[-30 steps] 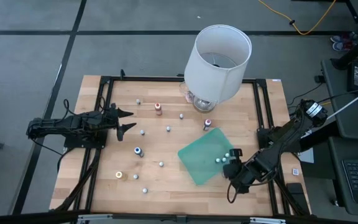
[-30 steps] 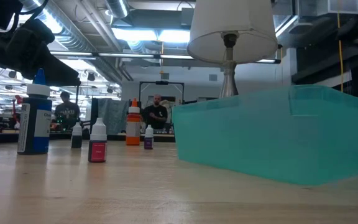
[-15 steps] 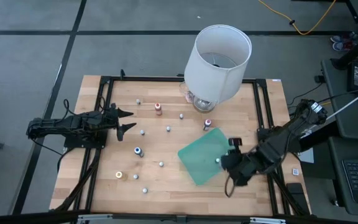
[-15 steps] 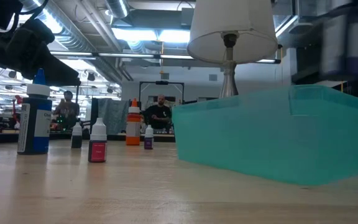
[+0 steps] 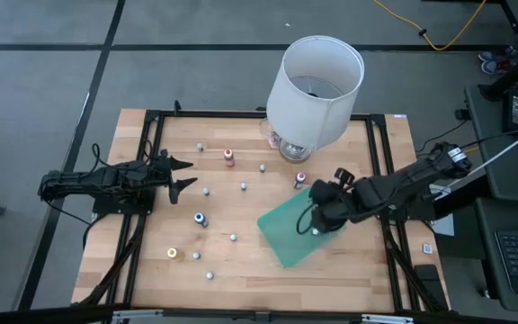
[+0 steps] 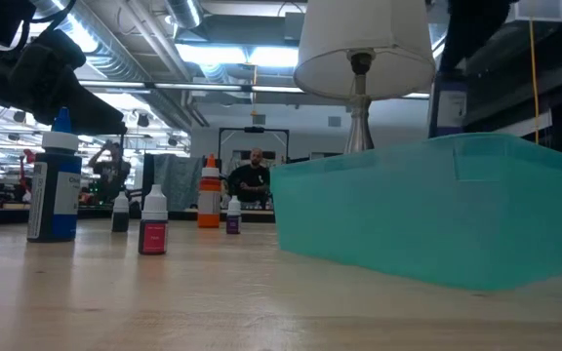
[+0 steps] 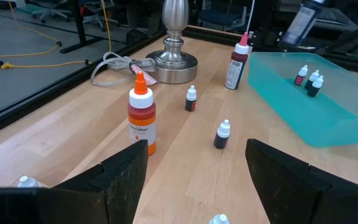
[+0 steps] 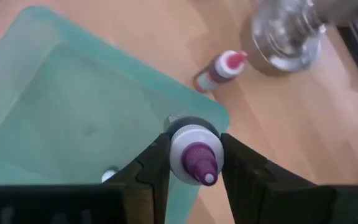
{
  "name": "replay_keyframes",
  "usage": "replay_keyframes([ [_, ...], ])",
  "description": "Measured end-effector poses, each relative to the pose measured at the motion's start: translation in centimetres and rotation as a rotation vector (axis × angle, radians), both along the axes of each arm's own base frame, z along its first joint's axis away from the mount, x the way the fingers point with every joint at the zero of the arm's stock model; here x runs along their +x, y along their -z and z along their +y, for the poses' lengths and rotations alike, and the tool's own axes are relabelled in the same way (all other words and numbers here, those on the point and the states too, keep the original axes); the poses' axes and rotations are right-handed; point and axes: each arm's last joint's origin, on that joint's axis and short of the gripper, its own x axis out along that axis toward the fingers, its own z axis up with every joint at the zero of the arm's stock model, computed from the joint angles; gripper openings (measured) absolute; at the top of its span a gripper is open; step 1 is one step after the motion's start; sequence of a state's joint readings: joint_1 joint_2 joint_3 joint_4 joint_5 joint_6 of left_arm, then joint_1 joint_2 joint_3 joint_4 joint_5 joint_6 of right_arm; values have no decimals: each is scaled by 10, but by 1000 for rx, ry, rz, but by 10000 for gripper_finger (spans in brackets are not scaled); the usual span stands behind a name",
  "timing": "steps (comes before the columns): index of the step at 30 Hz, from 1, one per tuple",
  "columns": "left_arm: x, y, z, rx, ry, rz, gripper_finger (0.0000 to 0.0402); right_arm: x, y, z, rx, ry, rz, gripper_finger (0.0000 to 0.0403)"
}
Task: Pick & Place food coloring
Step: Put the large purple food coloring bottle into the green bin
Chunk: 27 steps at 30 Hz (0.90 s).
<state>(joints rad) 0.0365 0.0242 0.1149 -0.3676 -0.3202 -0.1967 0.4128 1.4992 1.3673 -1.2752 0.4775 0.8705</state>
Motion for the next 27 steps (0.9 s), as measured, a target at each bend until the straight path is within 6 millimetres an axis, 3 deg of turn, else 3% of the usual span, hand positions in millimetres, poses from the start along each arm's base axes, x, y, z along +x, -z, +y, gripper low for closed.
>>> replay_keyframes([
  [13,0,0,0,0,0,0,265,18,24,-10,30,260,7,122],
  [27,0,0,0,0,0,1,267,20,78,-33,89,408,-22,123],
])
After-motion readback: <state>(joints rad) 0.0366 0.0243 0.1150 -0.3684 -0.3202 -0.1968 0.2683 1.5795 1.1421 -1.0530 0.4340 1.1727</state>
